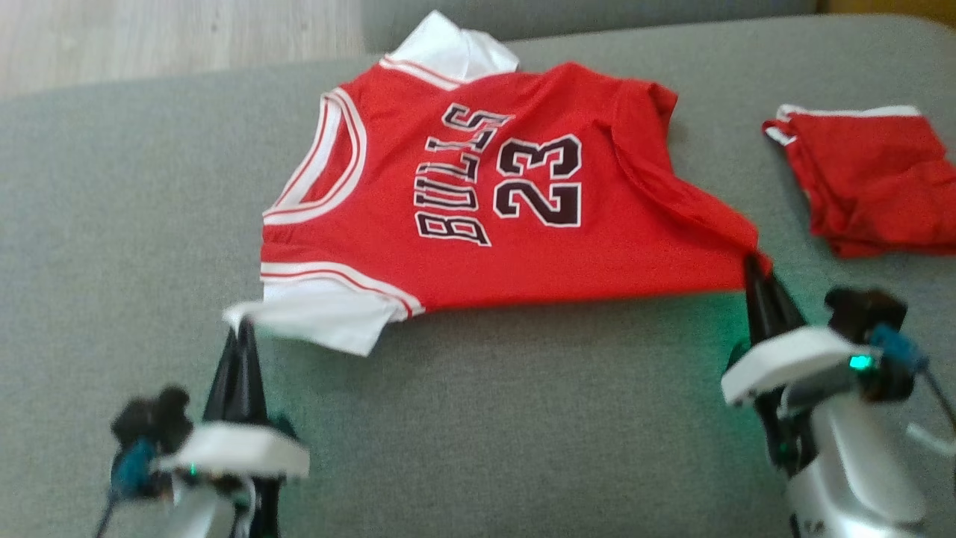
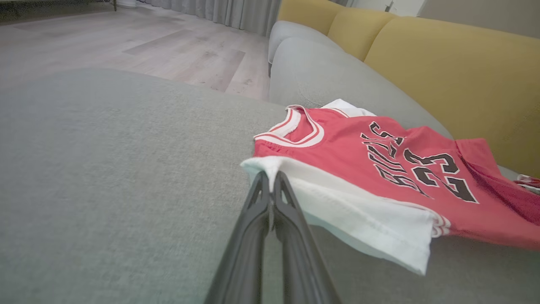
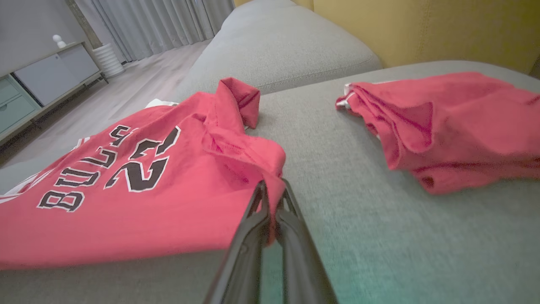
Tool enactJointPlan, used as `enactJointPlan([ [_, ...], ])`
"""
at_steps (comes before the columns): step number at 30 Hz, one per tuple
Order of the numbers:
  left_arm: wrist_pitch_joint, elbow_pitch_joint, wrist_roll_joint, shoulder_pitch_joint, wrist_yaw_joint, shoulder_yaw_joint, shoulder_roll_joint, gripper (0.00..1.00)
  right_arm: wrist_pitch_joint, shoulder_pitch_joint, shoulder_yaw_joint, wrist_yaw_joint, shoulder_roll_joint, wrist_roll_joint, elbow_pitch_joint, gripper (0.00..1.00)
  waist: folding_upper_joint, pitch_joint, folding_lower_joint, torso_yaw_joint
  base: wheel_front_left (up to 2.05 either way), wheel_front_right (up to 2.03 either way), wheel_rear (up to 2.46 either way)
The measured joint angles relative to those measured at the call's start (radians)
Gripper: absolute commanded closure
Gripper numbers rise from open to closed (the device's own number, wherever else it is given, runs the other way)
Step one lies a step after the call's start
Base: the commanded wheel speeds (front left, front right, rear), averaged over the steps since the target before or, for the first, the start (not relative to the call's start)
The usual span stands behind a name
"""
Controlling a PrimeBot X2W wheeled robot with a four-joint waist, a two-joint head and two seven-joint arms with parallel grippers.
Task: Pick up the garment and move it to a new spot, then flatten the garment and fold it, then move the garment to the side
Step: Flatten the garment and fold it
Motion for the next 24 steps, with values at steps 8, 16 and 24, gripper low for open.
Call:
enactJointPlan([
  [8, 0.234, -0.003, -0.053, -0.505, -0.086, 0.005, 0.035, 1.0, 0.33, -0.318, 0.017, 0.0, -0.034, -0.072, -0.19, 1.0, 0.0, 0.141, 0.0003, 0.008, 0.0, 0.0, 0.0],
  [16, 0.343, 0.319, -0.046, -1.251, -0.109, 0.076, 0.079, 1.0, 0.409, -1.062, 0.074, 0.0, -0.061, -0.068, 0.092, 1.0, -0.0001, 0.311, 0.0008, -0.011, 0.0, 0.0, 0.0],
  [24, 0.035, 0.534, -0.042, -1.604, -0.12, 0.153, 0.02, 1.0, -0.061, -1.359, -0.045, 0.0, -0.044, -0.221, 0.352, 1.0, -0.0001, 0.365, 0.0001, 0.001, 0.0, 0.0, 0.0],
])
